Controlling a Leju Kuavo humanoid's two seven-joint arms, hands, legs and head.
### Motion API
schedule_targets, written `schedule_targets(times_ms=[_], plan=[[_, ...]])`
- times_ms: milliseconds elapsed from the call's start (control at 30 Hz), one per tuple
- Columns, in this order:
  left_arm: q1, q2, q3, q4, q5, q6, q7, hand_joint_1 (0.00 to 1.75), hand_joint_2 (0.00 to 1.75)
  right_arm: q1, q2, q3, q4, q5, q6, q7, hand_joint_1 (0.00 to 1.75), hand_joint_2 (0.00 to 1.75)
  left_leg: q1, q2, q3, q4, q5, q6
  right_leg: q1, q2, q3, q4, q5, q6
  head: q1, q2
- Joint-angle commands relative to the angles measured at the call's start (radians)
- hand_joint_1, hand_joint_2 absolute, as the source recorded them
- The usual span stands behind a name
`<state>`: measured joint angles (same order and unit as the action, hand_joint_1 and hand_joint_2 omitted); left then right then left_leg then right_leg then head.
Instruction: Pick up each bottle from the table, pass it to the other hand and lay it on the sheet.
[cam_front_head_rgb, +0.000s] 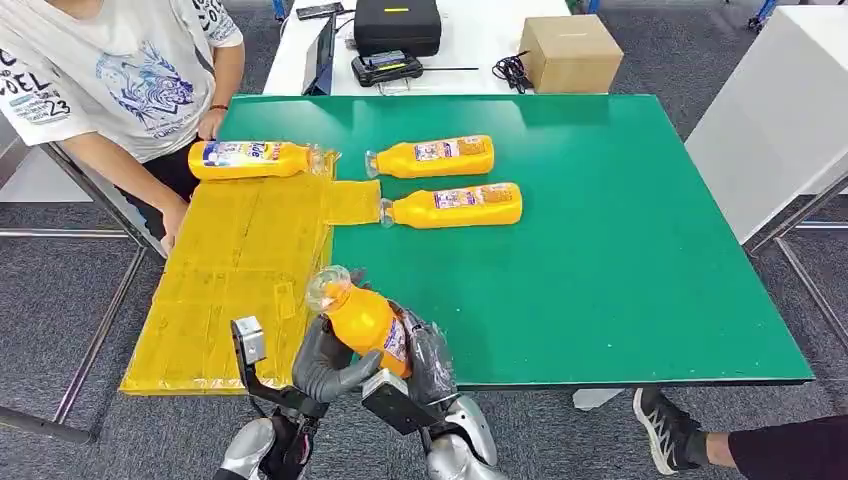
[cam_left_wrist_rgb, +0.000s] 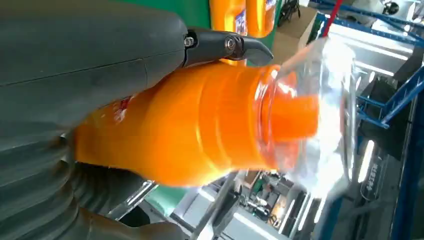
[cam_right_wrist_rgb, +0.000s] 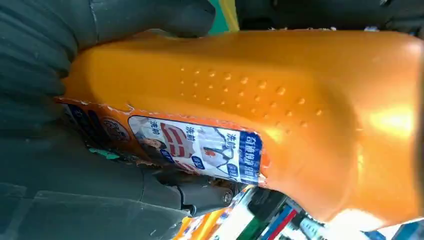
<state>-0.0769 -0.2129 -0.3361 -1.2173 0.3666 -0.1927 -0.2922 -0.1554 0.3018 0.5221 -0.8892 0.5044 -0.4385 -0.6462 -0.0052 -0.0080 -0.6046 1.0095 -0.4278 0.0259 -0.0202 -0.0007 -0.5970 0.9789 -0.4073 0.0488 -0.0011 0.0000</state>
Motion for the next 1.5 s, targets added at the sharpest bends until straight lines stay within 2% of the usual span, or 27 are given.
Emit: schedule_targets(times_ms=[33, 267, 567, 600, 633, 1167, 1200, 1233, 1267, 1300, 1400, 1433, 1500], plan=[[-0.050, 0.008, -0.032, 0.077, -0.015, 0.010, 0.007, 0.00, 1.75, -0.047, 0.031, 0.163, 0.168, -0.010, 0.076, 0.011, 1.75, 1.75, 0.002, 0.000, 0.004, -0.001, -0.002, -0.002, 0.002, 0.000, 0.004, -0.001, -0.001, -0.003, 0.000, 0.000], [-0.074, 0.006, -0.027, 0.092, -0.015, 0.008, -0.009, 0.00, 1.75, -0.067, 0.042, 0.228, 0.238, -0.026, 0.127, -0.003, 1.75, 1.75, 0.002, 0.001, 0.004, 0.000, -0.002, -0.002, 0.002, 0.000, 0.005, -0.001, -0.001, -0.003, 0.000, 0.000], [-0.098, 0.003, -0.016, 0.079, -0.026, 0.009, -0.034, 0.00, 1.75, -0.080, 0.046, 0.263, 0.289, -0.040, 0.137, 0.004, 1.75, 1.75, 0.003, 0.000, 0.004, 0.001, -0.002, -0.002, 0.003, -0.003, 0.005, -0.001, -0.002, -0.003, 0.000, 0.000], [-0.096, 0.001, -0.012, 0.073, -0.028, 0.012, -0.044, 0.10, 1.75, -0.081, 0.047, 0.264, 0.292, -0.043, 0.135, 0.004, 1.75, 1.75, 0.002, 0.000, 0.004, 0.000, -0.001, -0.002, 0.002, -0.003, 0.004, -0.001, -0.002, -0.002, 0.000, 0.000], [-0.094, -0.002, -0.007, 0.067, -0.027, 0.013, -0.052, 1.75, 1.75, -0.080, 0.046, 0.265, 0.293, -0.045, 0.135, 0.003, 1.75, 1.75, 0.002, 0.000, 0.003, 0.000, 0.000, -0.001, 0.002, -0.003, 0.003, -0.001, -0.001, -0.002, 0.000, 0.000], [-0.076, -0.011, 0.036, -0.015, 0.006, 0.025, -0.089, 1.75, 1.75, -0.077, 0.027, 0.263, 0.293, -0.033, 0.083, 0.037, 1.75, 1.75, 0.002, 0.000, 0.003, 0.000, -0.001, -0.001, 0.002, -0.003, 0.003, -0.001, -0.002, -0.002, 0.000, 0.000], [-0.074, -0.008, 0.038, -0.029, 0.006, 0.026, -0.089, 1.75, 1.75, -0.075, 0.023, 0.255, 0.283, -0.030, 0.066, 0.040, 1.66, 1.75, 0.003, -0.001, 0.004, 0.001, -0.001, -0.002, 0.003, -0.004, 0.004, -0.001, -0.002, -0.003, 0.000, 0.000], [-0.072, -0.007, 0.040, -0.038, 0.007, 0.027, -0.089, 1.75, 1.75, -0.073, 0.021, 0.250, 0.274, -0.027, 0.054, 0.044, 0.58, 1.75, 0.002, -0.001, 0.003, 0.000, -0.001, -0.002, 0.002, -0.004, 0.003, -0.001, -0.002, -0.002, 0.000, 0.000], [-0.069, -0.004, 0.044, -0.054, 0.007, 0.029, -0.089, 1.75, 1.75, -0.070, 0.019, 0.235, 0.255, -0.024, 0.025, 0.055, 0.00, 1.75, 0.002, 0.000, 0.002, 0.001, 0.000, -0.001, 0.002, -0.003, 0.002, 0.000, -0.001, -0.002, 0.000, 0.000], [-0.061, -0.002, 0.052, -0.075, 0.008, 0.034, -0.091, 1.75, 1.75, -0.067, 0.016, 0.224, 0.231, -0.019, 0.004, 0.066, 0.00, 0.00, 0.001, 0.000, 0.001, 0.000, 0.000, -0.001, 0.002, -0.003, 0.001, -0.001, -0.001, -0.001, 0.000, 0.000], [-0.058, 0.003, 0.068, -0.112, 0.011, 0.042, -0.089, 1.75, 1.75, -0.047, -0.002, 0.181, 0.112, -0.026, -0.010, 0.082, 0.00, 0.00, 0.004, -0.002, 0.003, 0.001, -0.002, -0.002, 0.004, -0.005, 0.005, -0.001, -0.003, -0.003, 0.000, 0.000], [-0.059, 0.003, 0.074, -0.120, 0.012, 0.049, -0.089, 1.75, 1.75, -0.038, -0.010, 0.171, 0.069, -0.029, 0.004, 0.089, 0.00, 0.00, 0.002, 0.000, 0.000, 0.001, 0.000, -0.001, 0.002, -0.003, 0.000, 0.000, -0.001, -0.002, 0.000, 0.000], [-0.060, 0.003, 0.076, -0.124, 0.012, 0.052, -0.085, 1.75, 1.75, -0.035, -0.017, 0.168, 0.046, -0.024, 0.013, 0.102, 0.00, 0.00, 0.003, -0.001, 0.001, 0.002, -0.002, -0.002, 0.003, -0.004, 0.002, 0.000, -0.003, -0.003, 0.000, 0.000]])
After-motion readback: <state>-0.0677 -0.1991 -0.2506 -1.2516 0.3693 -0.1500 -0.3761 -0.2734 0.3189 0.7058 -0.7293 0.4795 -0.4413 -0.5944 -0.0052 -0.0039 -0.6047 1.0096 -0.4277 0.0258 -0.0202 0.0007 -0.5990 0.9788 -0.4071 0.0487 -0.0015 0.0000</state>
